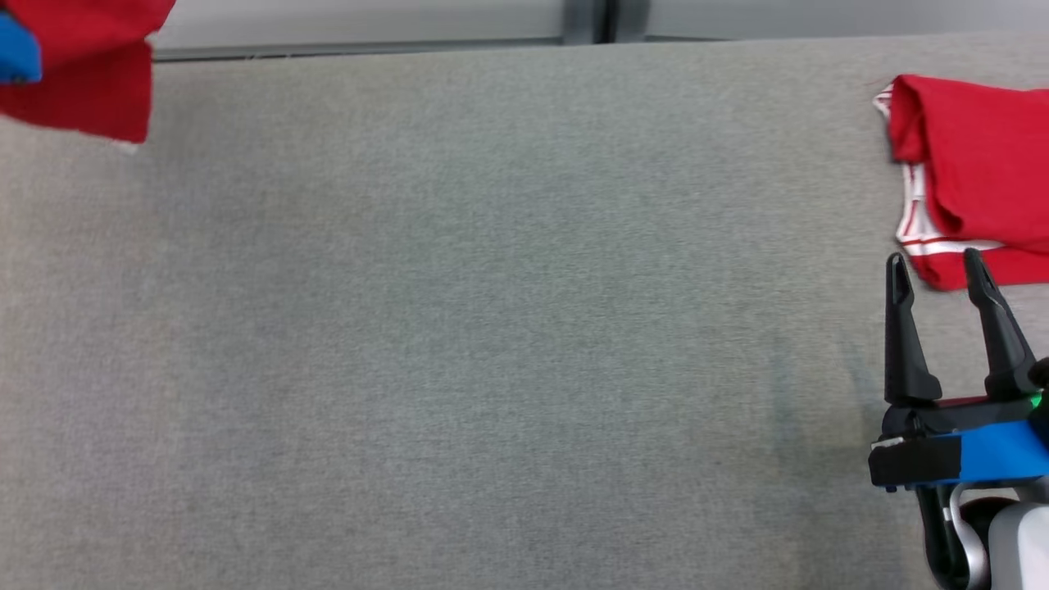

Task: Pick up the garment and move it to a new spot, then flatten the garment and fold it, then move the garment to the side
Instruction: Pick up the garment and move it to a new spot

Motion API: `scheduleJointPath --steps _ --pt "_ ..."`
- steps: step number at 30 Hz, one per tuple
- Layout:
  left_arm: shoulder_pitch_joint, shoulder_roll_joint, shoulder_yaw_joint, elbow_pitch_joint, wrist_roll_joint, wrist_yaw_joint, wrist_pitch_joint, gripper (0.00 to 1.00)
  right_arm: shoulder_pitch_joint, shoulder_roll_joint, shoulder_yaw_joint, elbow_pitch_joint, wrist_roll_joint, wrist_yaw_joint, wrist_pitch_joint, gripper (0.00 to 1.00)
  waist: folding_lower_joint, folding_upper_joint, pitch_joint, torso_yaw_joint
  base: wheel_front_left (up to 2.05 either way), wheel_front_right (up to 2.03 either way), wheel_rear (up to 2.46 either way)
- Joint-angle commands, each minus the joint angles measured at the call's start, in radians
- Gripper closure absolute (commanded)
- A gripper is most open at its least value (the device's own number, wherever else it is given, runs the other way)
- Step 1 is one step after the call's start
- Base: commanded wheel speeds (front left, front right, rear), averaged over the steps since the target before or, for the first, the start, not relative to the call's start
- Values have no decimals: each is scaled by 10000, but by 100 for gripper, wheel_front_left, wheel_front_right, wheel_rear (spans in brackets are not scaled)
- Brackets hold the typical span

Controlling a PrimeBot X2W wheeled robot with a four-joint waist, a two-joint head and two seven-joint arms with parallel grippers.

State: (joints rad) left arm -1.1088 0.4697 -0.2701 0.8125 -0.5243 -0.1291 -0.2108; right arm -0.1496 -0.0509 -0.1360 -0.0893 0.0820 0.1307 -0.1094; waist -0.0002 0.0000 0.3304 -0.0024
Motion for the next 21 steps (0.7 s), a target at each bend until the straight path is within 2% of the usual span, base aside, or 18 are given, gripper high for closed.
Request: scheduleJointPath --steps 1,12,21 --pt "-285 -144 -178 -458 97 -20 82 100 144 4 -14 149 143 2 -154 0 2 0 -325 -362 0 0 0" --pt "-513 -1412 -1444 -3568 315 161 1332 100 209 4 445 1367 1102 2 -1001 0 2 0 -457 -1653 0 0 0" --pt "1162 -2127 -2422 -4304 325 373 1569 100 35 4 652 1915 1304 2 -1360 0 2 0 -394 -2301 0 0 0"
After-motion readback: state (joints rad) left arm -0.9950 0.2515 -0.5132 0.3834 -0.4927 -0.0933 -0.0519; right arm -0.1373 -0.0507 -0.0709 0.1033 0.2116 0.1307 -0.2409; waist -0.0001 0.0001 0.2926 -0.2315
